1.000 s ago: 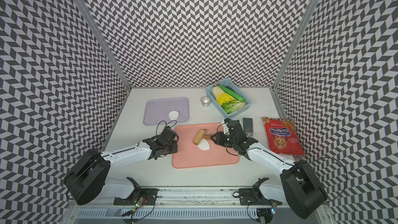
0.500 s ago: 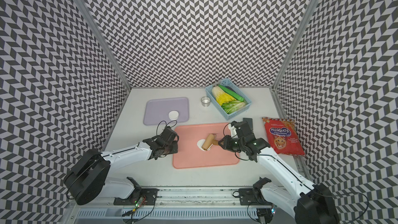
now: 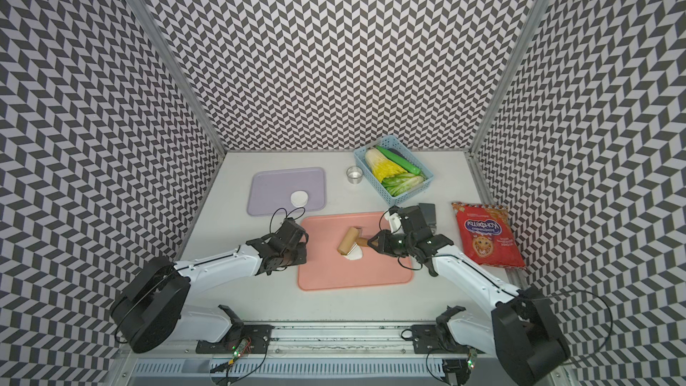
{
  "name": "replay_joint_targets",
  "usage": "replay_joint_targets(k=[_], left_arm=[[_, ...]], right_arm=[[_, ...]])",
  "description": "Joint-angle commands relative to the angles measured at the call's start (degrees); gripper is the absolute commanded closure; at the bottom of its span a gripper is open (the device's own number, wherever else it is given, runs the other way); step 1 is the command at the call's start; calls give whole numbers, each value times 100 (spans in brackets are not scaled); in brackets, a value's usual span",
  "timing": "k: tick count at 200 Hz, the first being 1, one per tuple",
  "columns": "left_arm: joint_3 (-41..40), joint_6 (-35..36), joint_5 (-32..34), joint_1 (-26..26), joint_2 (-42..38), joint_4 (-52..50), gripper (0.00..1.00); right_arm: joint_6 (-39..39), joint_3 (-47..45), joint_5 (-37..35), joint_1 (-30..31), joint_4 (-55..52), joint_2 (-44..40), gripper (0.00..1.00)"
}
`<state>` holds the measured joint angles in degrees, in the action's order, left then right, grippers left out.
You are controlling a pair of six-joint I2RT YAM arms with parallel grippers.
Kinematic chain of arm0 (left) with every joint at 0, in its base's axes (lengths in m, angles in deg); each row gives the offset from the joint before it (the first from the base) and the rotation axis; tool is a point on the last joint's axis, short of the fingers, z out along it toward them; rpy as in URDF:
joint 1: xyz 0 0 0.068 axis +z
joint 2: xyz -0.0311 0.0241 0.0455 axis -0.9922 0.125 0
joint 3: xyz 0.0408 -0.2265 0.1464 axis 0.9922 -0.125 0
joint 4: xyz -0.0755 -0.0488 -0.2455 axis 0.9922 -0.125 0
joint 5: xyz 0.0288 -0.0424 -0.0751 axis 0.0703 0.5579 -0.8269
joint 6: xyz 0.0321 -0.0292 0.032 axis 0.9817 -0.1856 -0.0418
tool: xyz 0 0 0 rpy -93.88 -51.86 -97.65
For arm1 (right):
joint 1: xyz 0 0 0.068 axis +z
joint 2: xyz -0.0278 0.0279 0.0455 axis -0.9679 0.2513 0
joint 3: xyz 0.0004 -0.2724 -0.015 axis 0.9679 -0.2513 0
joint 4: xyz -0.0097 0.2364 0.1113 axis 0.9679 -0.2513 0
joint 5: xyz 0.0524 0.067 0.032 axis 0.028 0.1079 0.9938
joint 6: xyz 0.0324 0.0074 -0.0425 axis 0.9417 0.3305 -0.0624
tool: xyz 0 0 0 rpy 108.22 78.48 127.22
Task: Roll out the dumpling wrappers from the dough
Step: Flatten out the dough on the work surface.
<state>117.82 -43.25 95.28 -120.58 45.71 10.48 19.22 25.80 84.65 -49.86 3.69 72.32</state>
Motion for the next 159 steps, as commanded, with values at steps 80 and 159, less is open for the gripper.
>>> replay_joint_targets(k=[80,159], left_arm=[[50,125,22,-39,58,-97,100],[52,120,-37,-39,128,-26,100]], right_arm=[[206,885,15,3,-1240,-903,100],[35,395,-245,-4,-1623,-1095,100]])
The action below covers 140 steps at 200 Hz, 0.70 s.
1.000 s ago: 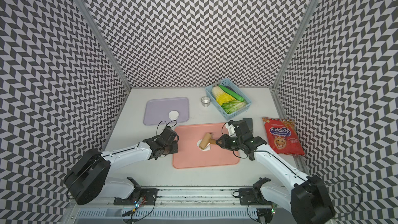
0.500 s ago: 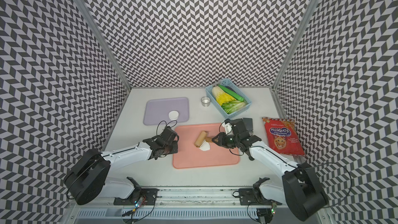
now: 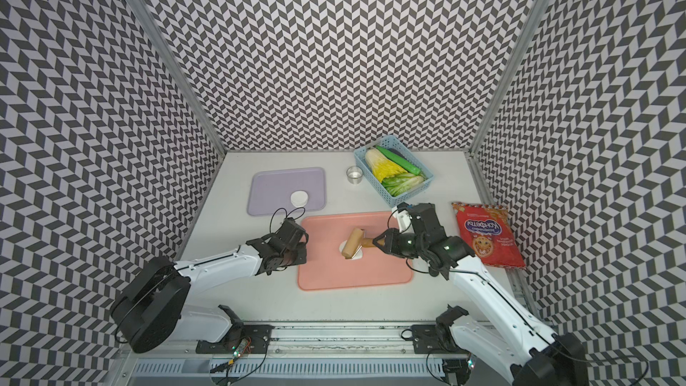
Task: Roll out the dumpling wrappers from the dough
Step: Flatten out the dough on the work surface.
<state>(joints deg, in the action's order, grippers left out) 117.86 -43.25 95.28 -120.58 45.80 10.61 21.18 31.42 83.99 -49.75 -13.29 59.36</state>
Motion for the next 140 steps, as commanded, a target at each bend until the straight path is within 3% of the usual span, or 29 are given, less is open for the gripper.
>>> replay_joint_targets(k=[1,73,140], left_arm=[[47,118,-38,-39,119,-39,100],[13,134,-31,-39,67,-39,100],[21,134,-31,-39,67,-57,100]], right_arm=[[-165,-174,-192,-18,79,214,100],[-405,-625,-800,-15,186,1039,100],[-395,-828,-944,-20,745,1627,100]])
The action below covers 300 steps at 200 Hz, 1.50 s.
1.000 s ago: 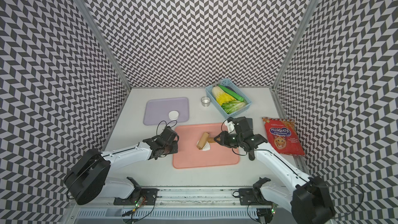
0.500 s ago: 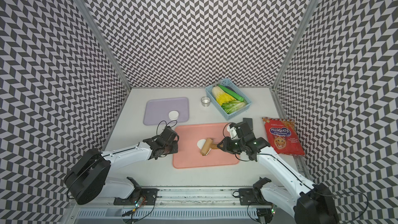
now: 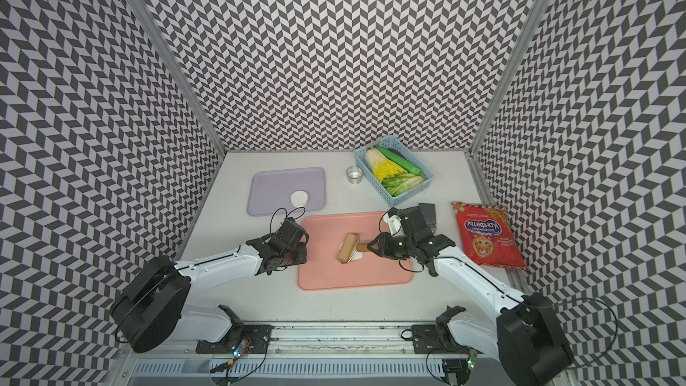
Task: Roll out the dumpling wrappers from the dough
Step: Flatten out the dough on the work surface.
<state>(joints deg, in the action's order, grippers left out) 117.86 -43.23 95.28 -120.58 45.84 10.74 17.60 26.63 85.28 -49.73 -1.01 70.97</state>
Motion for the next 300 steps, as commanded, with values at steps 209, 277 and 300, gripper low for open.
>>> replay_joint_targets(k=[209,277,300], left_arm=[[-113,35,111,-19,-80,-130,100],[-89,39,92,-21,-59,-140,100],[-63,26,48,-21,-17,-123,100]], right_arm=[[340,-340,-1954,-155,-2265,-1232,100],[682,-932,-1682,-140,-1024,-732,100],[760,-960,-1744,-44,-758,-496,100]])
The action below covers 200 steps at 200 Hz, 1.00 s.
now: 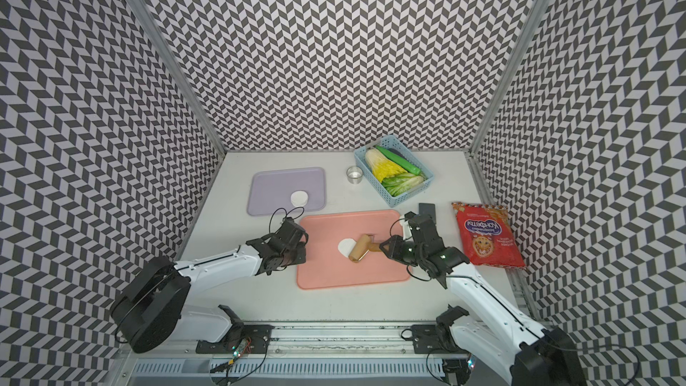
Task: Roll out the dumpling wrappers from the dough
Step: Flatten out the dough on the work surface.
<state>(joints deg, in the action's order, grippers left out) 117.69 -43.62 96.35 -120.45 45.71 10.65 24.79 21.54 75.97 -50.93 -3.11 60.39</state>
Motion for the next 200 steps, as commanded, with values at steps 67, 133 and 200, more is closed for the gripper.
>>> replay_joint_targets(k=[67,133,200], left_arm=[[-16,73,-26,-39,93,-88,100],[19,58,26,-34,105,-105,100],[-80,12,46,97,6,-88,100]], right_arm=[[351,-357,-1043,537,192,1249,100],[474,-481,-1255,634,253,1216,100],[556,-372,-1859,572,-1186,-203,100]])
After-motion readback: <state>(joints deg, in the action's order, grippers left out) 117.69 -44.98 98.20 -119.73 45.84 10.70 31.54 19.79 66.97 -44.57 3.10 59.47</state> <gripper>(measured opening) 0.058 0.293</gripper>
